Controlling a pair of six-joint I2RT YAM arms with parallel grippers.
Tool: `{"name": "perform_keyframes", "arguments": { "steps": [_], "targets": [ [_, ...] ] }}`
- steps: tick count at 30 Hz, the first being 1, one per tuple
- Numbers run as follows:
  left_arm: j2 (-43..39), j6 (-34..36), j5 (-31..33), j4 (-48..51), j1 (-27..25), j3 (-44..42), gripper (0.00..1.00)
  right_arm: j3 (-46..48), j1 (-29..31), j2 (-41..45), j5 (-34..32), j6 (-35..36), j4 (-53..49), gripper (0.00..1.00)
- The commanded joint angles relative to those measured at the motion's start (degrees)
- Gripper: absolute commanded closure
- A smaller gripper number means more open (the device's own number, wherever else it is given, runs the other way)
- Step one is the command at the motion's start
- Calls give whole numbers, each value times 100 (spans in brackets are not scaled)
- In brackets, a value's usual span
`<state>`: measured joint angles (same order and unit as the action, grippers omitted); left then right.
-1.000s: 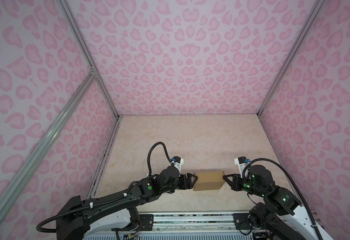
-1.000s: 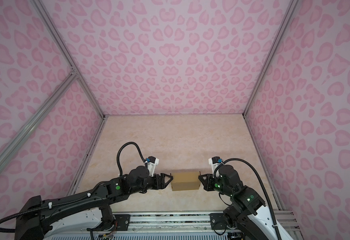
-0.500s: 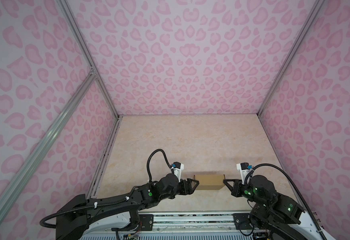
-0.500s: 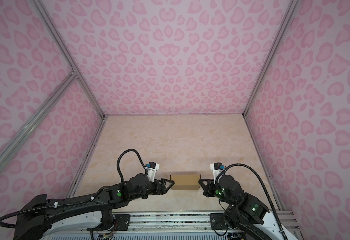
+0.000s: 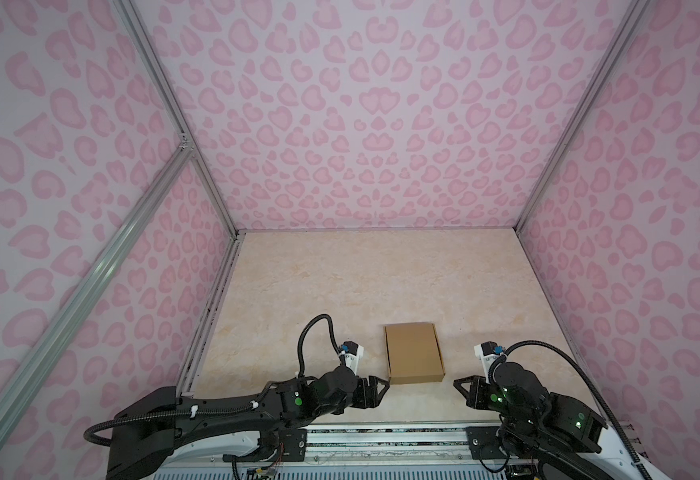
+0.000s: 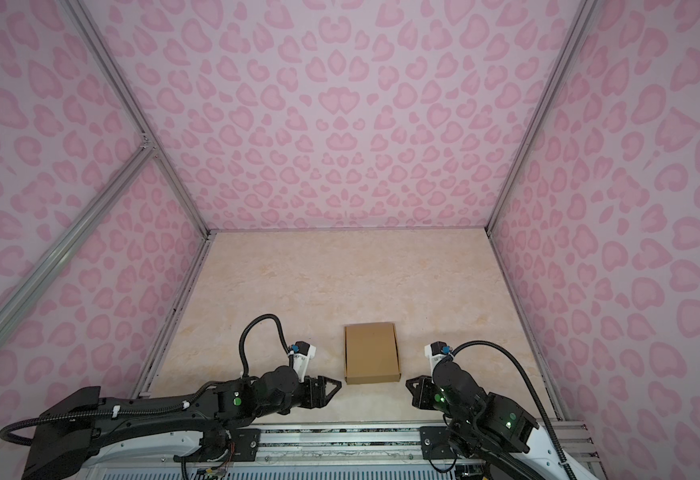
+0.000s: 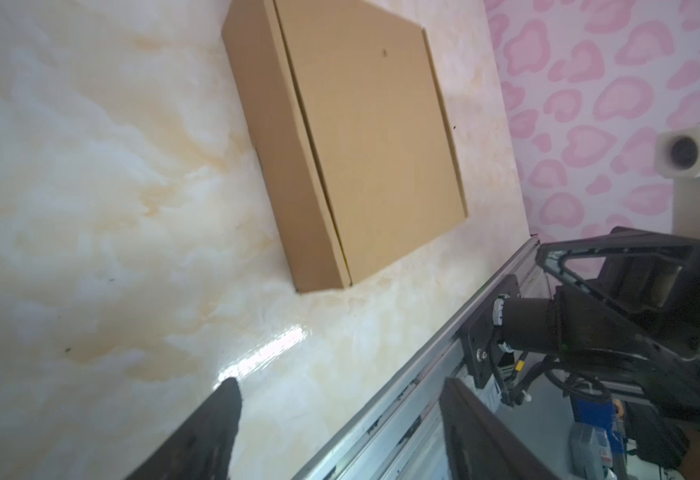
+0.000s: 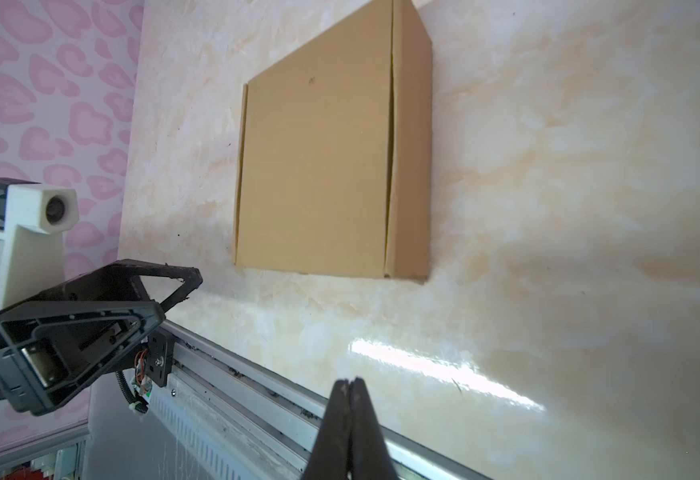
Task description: Fold the paper box
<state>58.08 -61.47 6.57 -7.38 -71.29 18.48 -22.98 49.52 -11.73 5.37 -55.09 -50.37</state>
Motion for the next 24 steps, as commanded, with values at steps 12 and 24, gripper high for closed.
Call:
{"name": "perform_keyframes", "arguments": {
  "steps": [12,24],
  "targets": [
    [-550,1586,185,842,1126,1273,2,-820,-166,-1925,-483,1024,1303,48],
    [-557,2700,1172,1455,2914,2187,3,-1220,-3914,-3263,459,2516,3284,2]
  ]
}}
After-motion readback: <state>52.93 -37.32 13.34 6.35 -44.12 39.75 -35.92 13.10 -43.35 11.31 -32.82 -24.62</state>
